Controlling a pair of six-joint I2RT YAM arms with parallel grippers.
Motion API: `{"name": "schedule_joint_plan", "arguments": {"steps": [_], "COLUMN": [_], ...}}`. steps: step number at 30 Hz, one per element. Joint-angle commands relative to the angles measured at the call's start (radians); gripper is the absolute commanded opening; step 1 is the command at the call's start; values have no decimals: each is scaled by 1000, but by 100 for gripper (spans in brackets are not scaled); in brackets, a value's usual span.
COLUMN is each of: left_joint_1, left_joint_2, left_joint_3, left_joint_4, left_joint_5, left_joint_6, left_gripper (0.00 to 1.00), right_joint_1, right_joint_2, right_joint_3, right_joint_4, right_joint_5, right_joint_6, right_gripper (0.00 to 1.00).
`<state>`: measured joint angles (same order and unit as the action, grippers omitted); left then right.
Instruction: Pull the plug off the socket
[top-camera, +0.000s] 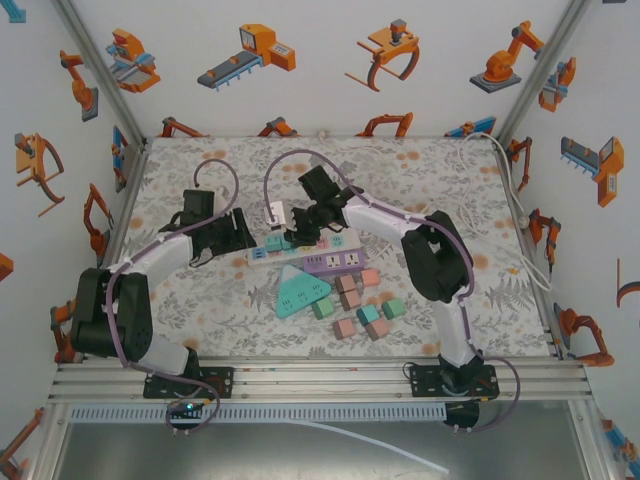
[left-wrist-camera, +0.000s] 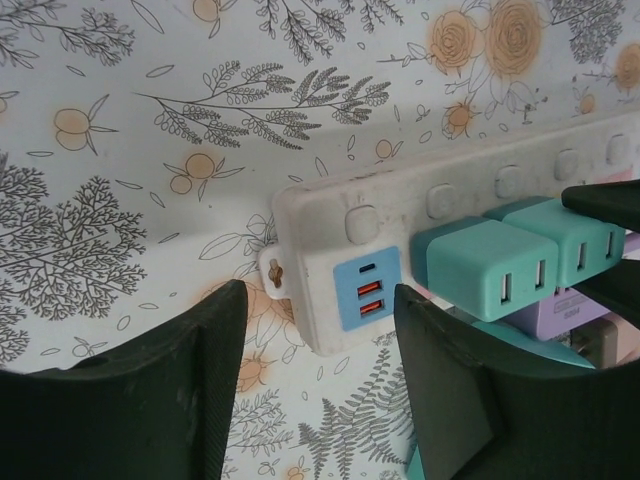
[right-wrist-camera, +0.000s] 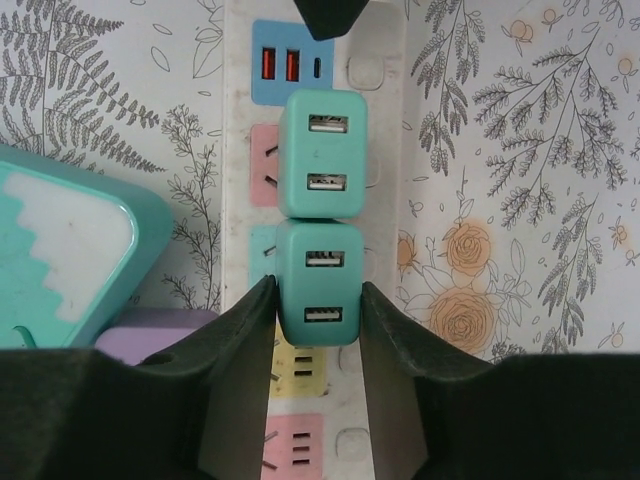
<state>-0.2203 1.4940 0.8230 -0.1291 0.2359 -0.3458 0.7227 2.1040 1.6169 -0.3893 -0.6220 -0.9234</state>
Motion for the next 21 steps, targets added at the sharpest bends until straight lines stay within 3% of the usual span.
{"name": "schedule_joint_plan", "arguments": {"steps": [1, 6, 16, 21], "left_joint_1": [-13, -24, -37, -51], "left_joint_2": [17, 50, 99, 117], "left_joint_3": [-5, -8, -19, -26], "left_joint_4": [35, 44, 42, 33], "left_joint_5": [4, 25, 17, 39], "left_joint_6": [-21, -16, -16, -8], "left_gripper": [53, 42, 37, 36], "right_joint_1": [4, 4, 4, 4], "right_joint_2": [24, 30, 36, 40], "right_joint_3": [36, 38, 38, 50], "right_joint_4": [-9, -8, -3, 12], "right_joint_5": [-33, -41, -51, -69], "right_joint_6": [20, 27, 43, 83], "right_gripper": [35, 34, 34, 29]}}
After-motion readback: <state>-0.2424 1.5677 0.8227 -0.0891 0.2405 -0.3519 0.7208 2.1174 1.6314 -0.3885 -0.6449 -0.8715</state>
